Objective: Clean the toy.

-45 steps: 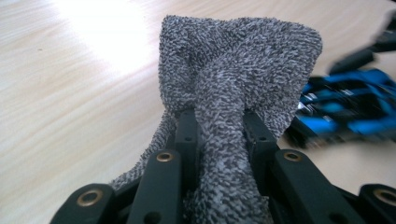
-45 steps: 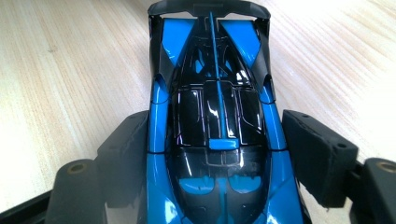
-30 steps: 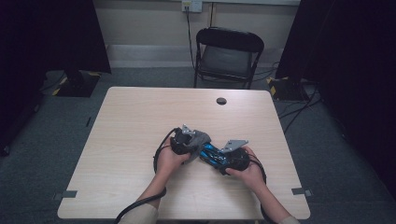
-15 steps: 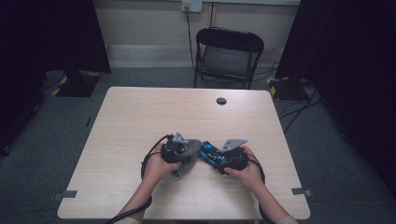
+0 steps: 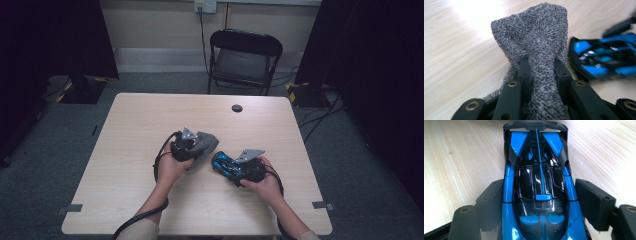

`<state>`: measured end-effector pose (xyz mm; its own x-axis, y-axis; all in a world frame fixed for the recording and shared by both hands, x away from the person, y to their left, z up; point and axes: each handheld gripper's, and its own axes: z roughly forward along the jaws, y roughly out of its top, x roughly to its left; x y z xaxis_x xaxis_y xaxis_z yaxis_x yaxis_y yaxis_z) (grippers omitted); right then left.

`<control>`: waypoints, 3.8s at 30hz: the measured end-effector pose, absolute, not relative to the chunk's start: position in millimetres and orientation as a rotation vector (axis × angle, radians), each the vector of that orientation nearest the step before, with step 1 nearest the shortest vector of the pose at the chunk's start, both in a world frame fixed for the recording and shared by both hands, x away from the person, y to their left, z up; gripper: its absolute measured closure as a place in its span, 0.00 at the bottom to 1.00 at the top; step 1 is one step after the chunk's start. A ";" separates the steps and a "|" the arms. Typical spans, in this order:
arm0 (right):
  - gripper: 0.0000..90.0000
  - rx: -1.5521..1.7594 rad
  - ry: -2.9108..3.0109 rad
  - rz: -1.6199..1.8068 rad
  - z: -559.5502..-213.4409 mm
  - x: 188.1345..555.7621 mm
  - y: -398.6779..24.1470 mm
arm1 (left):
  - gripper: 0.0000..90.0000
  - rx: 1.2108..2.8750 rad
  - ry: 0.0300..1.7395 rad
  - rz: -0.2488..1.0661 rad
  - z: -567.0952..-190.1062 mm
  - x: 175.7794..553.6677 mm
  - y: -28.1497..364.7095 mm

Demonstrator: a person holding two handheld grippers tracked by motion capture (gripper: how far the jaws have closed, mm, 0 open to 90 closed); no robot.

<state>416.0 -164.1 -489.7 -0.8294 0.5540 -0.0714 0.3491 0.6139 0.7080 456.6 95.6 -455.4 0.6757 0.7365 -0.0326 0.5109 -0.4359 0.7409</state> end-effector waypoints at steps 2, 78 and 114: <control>0.29 0.737 2.552 1.041 -490.2 415.7 -164.2 | 0.80 2.131 0.962 0.368 -460.2 462.0 89.8; 0.28 0.783 2.629 0.984 -489.4 435.1 -137.6 | 0.79 2.248 0.828 0.228 -476.8 442.7 89.4; 0.29 0.865 2.504 1.113 -464.3 433.2 -148.7 | 0.79 2.185 0.711 0.245 -448.9 417.1 96.5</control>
